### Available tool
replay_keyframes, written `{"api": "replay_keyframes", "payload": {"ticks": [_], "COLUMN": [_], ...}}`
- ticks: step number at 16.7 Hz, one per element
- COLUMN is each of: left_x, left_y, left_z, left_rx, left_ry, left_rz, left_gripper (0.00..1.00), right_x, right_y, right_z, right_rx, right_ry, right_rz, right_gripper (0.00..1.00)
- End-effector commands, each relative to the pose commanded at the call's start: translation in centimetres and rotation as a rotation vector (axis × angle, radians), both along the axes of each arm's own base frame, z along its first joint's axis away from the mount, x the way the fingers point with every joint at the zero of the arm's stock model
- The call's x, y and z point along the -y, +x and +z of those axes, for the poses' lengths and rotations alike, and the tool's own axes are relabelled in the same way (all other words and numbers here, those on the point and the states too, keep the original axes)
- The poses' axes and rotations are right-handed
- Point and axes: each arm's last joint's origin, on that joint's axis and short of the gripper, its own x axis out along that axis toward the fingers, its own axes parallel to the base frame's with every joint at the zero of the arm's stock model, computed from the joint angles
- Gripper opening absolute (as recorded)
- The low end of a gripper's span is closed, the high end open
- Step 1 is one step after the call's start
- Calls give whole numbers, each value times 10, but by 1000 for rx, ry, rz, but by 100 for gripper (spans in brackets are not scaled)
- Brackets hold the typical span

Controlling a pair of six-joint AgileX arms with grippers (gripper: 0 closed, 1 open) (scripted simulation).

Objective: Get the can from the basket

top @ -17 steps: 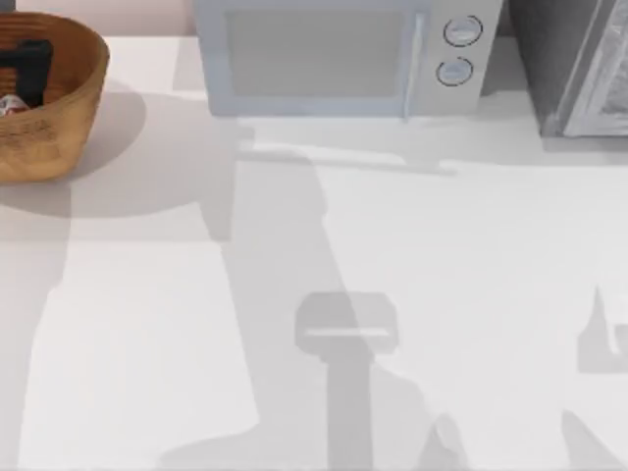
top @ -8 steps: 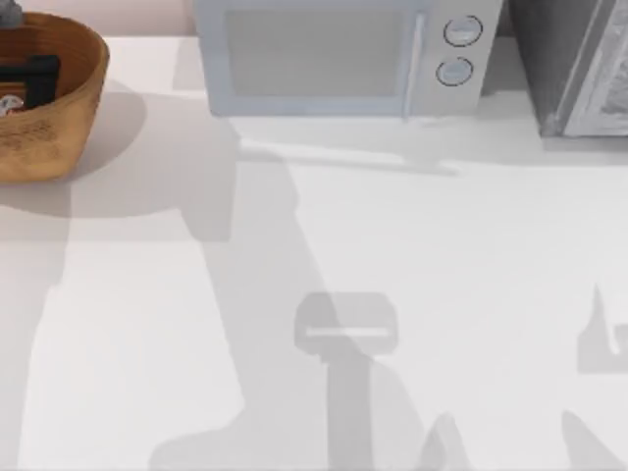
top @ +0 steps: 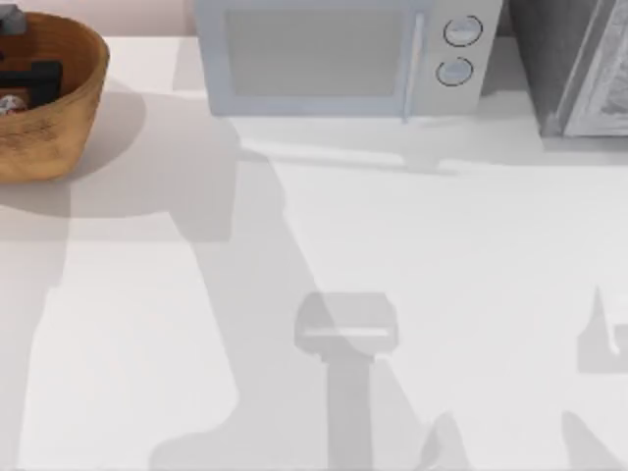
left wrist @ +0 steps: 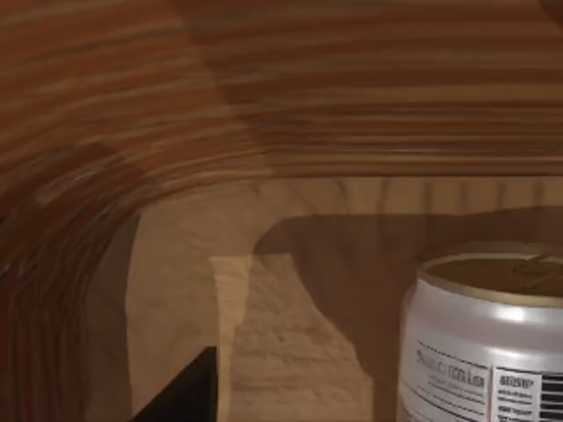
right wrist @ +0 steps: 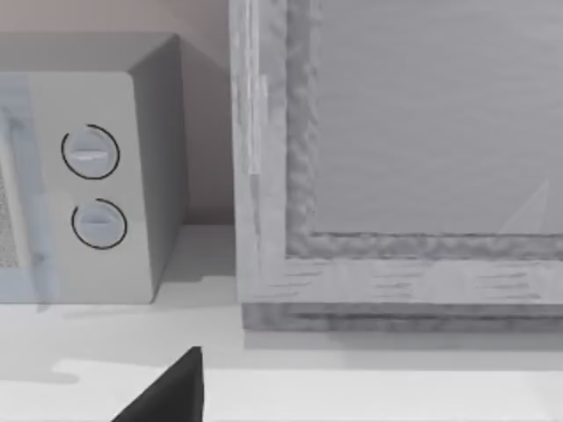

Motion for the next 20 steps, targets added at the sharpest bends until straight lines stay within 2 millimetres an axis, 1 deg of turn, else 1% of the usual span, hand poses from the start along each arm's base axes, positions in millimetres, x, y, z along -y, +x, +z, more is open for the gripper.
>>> {"api": "replay_keyframes", "payload": {"ticks": [12,13,20], "left_x": [0,0,0], "left_y": [0,0,0], "left_z": [0,0,0], "left_rx": [0,0,0], "left_ry": [0,0,0], "left_rz": [0,0,0], "left_gripper": [2,0,0], "right_x": [0,0,0], "right_y": [0,0,0], "right_z": [0,0,0], "right_rx": [0,0,0], "right_ry": [0,0,0], "right_rz": [0,0,0], "right_gripper": [100,100,100]}}
